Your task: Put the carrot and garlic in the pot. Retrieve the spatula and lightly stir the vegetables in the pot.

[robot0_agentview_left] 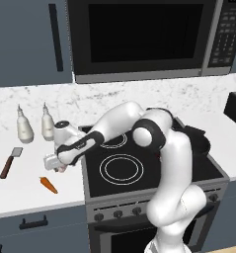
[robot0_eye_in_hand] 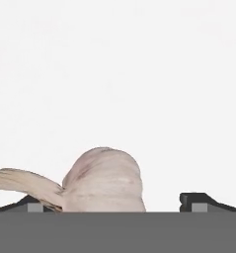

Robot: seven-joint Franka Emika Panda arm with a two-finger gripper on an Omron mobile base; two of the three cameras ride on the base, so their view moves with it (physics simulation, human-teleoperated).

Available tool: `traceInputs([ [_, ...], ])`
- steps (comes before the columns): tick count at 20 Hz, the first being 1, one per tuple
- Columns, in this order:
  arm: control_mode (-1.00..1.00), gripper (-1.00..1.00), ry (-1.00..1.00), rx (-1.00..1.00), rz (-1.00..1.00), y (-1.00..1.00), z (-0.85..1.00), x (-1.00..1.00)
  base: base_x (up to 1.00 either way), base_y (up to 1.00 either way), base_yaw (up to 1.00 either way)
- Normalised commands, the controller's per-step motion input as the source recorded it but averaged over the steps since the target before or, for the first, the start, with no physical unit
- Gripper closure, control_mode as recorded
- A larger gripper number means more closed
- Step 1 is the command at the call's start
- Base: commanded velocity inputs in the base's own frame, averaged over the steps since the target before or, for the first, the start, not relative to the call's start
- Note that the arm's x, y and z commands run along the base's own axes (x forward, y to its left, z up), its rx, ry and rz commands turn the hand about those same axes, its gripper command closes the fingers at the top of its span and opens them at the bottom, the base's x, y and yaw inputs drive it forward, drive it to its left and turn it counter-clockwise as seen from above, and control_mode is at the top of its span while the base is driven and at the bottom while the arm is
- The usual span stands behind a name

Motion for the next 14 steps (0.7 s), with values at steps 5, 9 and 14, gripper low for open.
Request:
traceInputs([
  [5, -1.0, 1.0, 0.0, 0.0, 0.0, -0.02, -0.09, 0.0, 0.0, 0.0, 0.0],
  [9, -1.0, 1.0, -0.04, 0.02, 0.0, -0.22, 0.06, -0.12, 0.0, 0.0, 0.0],
  [14, -1.0, 1.0, -0.14, 0.0, 0.07, -0.65, 0.75, -0.67, 0.0, 0.0, 0.0],
])
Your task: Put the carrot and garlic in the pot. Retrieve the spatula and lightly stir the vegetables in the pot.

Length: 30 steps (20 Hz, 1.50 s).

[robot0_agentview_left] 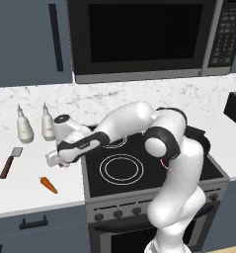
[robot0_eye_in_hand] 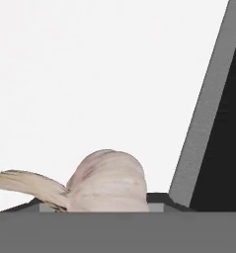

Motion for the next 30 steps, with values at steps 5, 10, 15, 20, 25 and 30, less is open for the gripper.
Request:
traceInputs([
  [5, -1.0, 1.0, -0.11, 0.0, 0.11, -0.72, 0.86, -0.59, 0.0, 0.0, 0.0],
  [10, -1.0, 1.0, -0.03, 0.0, 0.02, -0.99, 0.79, -0.32, 0.0, 0.0, 0.0],
  [15, -1.0, 1.0, 0.0, 0.0, 0.0, -1.0, 0.49, -0.33, 0.0, 0.0, 0.0],
  [20, -1.0, 1.0, 0.01, 0.06, -0.05, -1.0, 0.11, -0.13, 0.0, 0.0, 0.0],
  [25, -1.0, 1.0, 0.0, 0.21, -0.11, -1.0, 0.08, -0.07, 0.0, 0.0, 0.0],
  [30, -1.0, 1.0, 0.0, 0.19, -0.11, -1.0, 0.47, 0.0, 0.0, 0.0, 0.0],
])
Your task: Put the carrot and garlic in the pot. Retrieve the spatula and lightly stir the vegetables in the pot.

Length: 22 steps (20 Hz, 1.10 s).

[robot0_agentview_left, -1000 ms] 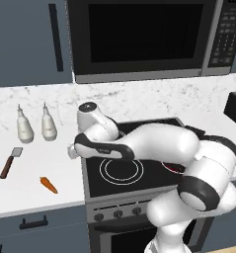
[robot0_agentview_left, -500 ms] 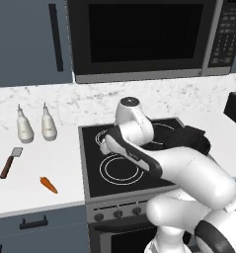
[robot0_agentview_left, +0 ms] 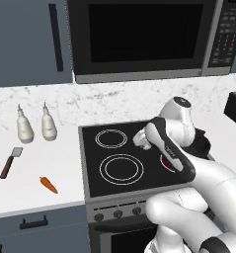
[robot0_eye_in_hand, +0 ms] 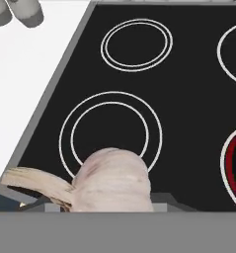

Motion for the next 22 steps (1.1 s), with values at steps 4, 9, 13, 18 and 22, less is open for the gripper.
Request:
traceInputs([
  [4, -1.0, 1.0, 0.01, 0.04, -0.09, -1.0, 0.24, 0.0, 0.0, 0.0, 0.0],
  [9, -1.0, 1.0, 0.01, 0.0, -0.11, -1.0, 0.06, 0.0, 0.0, 0.0, 0.0],
  [13, -1.0, 1.0, 0.05, 0.0, -0.11, -1.0, 0.0, 0.07, 0.0, 0.0, 0.0],
  [18, -1.0, 1.0, 0.02, 0.0, -0.12, -0.99, -0.02, 0.54, 0.0, 0.0, 0.0],
  [22, -1.0, 1.0, 0.11, 0.0, -0.09, -0.54, -0.52, 0.76, 0.0, 0.0, 0.0],
])
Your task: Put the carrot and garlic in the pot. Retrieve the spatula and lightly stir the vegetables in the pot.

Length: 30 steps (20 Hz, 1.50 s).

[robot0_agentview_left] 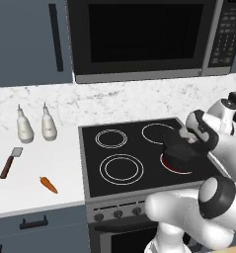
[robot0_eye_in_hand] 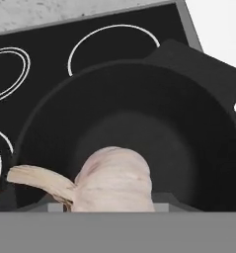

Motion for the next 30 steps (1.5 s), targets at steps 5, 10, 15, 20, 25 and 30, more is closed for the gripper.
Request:
traceInputs([
  [5, -1.0, -1.0, 0.1, -0.08, -0.01, -0.05, -0.66, 0.53, 0.0, 0.0, 0.0],
  [10, -1.0, -1.0, 0.02, -0.03, 0.0, 0.02, -0.15, 0.1, 0.0, 0.0, 0.0],
  [15, -1.0, -1.0, -0.01, -0.09, 0.0, 0.35, 0.28, -0.02, 0.0, 0.0, 0.0],
  [20, -1.0, -1.0, -0.04, -0.07, 0.01, 0.86, 0.64, -0.54, 0.0, 0.0, 0.0],
  [25, -1.0, -1.0, 0.0, -0.02, 0.1, 1.0, 0.1, -0.49, 0.0, 0.0, 0.0],
  [30, -1.0, -1.0, 0.02, 0.0, 0.23, 1.0, 0.0, -0.05, 0.0, 0.0, 0.0],
])
